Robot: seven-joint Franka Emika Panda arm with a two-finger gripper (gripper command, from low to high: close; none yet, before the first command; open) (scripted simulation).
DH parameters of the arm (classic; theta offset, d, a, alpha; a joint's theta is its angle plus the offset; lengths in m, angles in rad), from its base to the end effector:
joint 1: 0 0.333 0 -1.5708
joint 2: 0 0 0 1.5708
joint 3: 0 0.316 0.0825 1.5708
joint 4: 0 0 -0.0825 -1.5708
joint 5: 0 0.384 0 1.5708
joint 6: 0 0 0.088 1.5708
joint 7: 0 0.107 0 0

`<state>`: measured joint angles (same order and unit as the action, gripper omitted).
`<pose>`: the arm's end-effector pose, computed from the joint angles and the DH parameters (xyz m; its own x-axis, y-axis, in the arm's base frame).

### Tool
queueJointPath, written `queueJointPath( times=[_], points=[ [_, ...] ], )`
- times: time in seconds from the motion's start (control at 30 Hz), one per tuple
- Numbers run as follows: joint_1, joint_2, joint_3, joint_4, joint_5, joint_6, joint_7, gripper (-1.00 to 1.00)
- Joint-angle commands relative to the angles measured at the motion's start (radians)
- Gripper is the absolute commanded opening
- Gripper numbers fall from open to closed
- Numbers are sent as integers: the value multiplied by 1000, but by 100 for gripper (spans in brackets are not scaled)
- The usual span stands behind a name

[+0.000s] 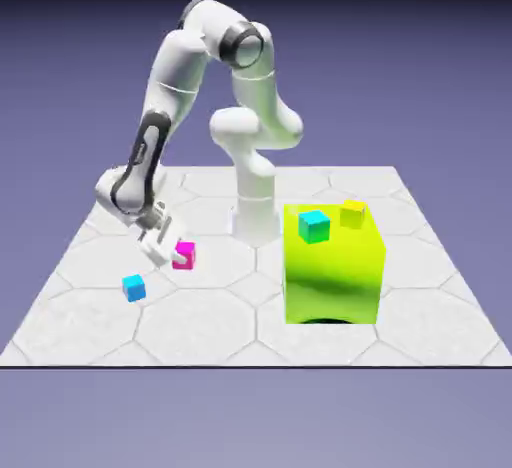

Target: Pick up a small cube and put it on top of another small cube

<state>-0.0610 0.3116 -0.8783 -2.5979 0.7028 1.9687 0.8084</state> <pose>0.2102 -0.2738 0.1546 -0.7084 -0.5006 -0.4976 -0.7055 0.5235 0.4777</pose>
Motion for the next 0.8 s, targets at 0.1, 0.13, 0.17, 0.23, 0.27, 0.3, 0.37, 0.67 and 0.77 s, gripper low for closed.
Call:
queueJointPath(
  times=[0.1, 0.13, 0.17, 0.23, 0.27, 0.3, 0.37, 0.67, 0.77],
  points=[
    [113, -33, 139, 140, -74, -69, 107, -100],
    [133, -43, 175, 171, -87, -91, 139, -100],
    [152, -53, 212, 203, -100, -113, 171, -100],
    [191, -73, 284, 267, -126, -157, 235, -100],
    [210, -83, 320, 299, -140, -178, 267, -100],
    [230, -93, 357, 331, -153, -200, 300, -100],
    [269, -113, 429, 394, -179, -244, 364, -100],
    [418, -210, 755, 648, -287, -438, 627, -100],
    [344, -278, 864, 572, -272, -489, 588, -100]
  ],
)
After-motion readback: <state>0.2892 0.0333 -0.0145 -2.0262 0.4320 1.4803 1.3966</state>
